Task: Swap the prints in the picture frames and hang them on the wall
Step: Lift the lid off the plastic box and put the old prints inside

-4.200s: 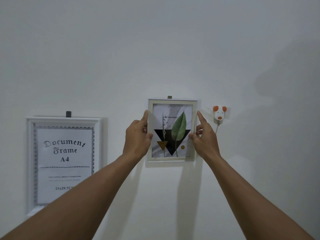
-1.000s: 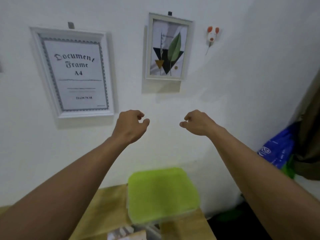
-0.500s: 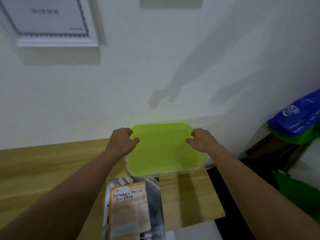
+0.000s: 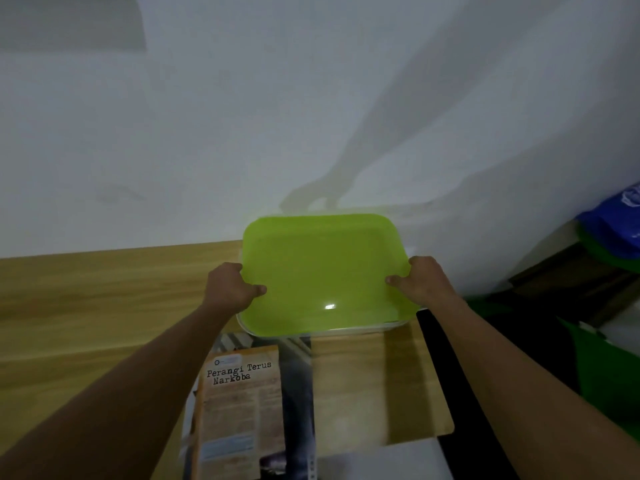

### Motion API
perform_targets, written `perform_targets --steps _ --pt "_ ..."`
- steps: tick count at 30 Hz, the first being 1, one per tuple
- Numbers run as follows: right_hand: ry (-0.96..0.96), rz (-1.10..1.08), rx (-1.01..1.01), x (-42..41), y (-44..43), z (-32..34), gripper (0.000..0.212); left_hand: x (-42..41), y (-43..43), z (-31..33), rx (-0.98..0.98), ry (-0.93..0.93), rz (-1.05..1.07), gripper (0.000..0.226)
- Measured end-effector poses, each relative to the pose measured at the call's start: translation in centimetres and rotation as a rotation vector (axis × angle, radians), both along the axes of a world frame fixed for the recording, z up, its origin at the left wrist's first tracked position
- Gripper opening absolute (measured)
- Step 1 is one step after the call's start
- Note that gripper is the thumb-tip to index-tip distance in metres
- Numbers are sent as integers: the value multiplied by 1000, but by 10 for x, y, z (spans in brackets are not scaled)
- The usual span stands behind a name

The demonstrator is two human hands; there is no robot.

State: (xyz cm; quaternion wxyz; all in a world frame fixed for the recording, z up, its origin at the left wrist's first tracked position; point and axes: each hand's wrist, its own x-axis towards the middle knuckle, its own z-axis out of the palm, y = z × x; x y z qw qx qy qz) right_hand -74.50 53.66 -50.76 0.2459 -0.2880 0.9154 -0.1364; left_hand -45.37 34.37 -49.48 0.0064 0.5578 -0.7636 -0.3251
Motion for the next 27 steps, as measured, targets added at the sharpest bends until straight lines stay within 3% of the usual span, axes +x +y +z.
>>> perform_targets --steps 5,9,14,21,27 --pt "-89 -94 -61 -3 -3 3 51 -2 0 1 52 31 87 80" --pt "-140 -152 -98 -5 -3 6 50 -1 1 -1 55 75 117 67" --pt "-177 -194 -189 -3 2 11 84 2 -1 0 94 144 184 77" --pt "-260 -203 -306 18 5 38 77 31 -10 19 112 274 223 87" --pt "-252 -111 -349 89 -20 68 83 113 -33 39 114 360 289 87"
